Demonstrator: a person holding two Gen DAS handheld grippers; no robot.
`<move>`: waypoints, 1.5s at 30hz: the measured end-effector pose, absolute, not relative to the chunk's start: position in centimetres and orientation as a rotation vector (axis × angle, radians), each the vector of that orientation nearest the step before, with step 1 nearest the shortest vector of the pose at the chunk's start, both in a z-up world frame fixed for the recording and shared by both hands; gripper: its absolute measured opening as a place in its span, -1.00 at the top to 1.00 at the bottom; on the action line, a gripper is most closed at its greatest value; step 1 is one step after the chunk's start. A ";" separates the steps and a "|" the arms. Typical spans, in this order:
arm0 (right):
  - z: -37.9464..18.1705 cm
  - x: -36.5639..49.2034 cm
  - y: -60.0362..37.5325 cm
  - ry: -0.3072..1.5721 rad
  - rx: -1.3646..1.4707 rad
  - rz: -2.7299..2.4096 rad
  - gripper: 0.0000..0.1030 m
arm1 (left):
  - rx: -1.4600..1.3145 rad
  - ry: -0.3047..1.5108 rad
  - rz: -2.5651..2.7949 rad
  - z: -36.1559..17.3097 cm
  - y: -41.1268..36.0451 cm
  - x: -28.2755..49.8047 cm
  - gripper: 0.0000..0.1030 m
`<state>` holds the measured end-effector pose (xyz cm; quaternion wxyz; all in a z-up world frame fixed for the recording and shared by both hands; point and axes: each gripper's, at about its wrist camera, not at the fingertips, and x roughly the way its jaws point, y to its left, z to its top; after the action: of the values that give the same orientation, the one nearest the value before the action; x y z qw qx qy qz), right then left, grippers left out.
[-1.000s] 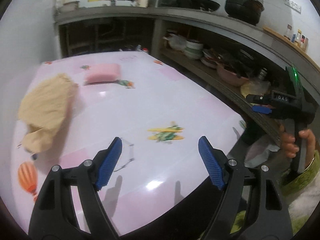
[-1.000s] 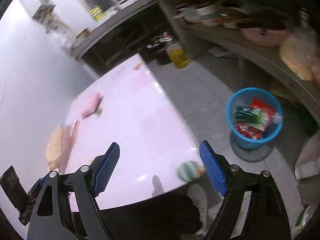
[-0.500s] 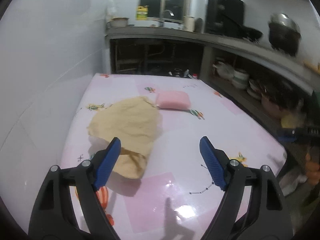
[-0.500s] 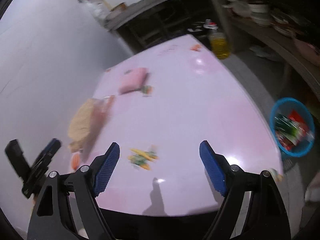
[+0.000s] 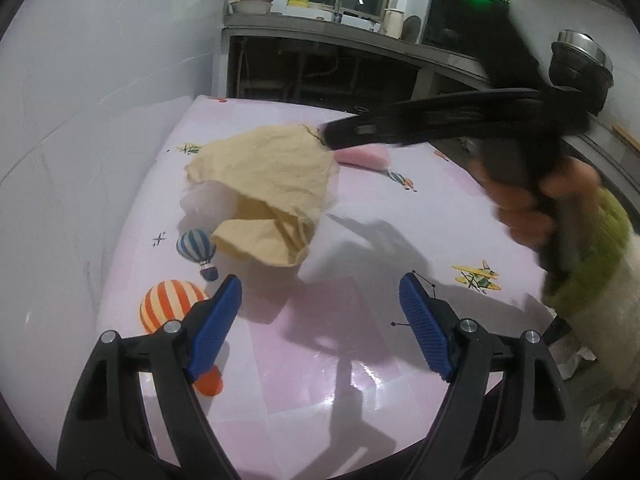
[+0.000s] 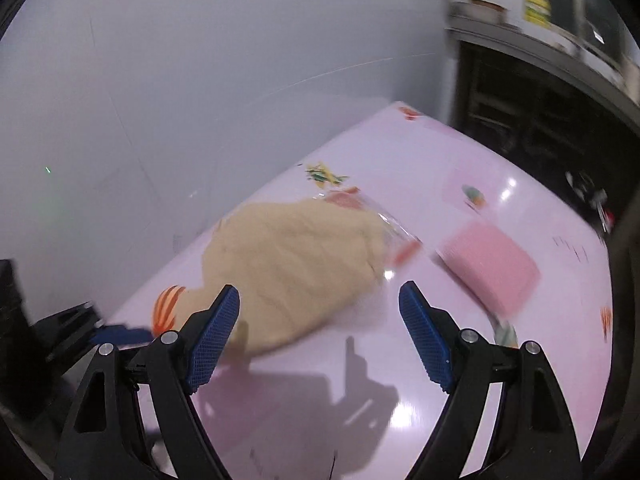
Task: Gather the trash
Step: 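Grasp the brown paper bag with the right tool while the left tool pulls it open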
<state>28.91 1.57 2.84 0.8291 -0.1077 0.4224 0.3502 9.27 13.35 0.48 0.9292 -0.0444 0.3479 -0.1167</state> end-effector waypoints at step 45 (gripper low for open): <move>0.2 13.4 -10.7 0.893 -0.207 0.381 0.89 | -0.135 0.725 -0.614 -0.8 6.3 8.3 0.16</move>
<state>13.44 -10.75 0.23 0.8792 -0.0995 0.4286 0.1827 8.31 6.26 -0.81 0.8871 -0.0652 0.3486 -0.2955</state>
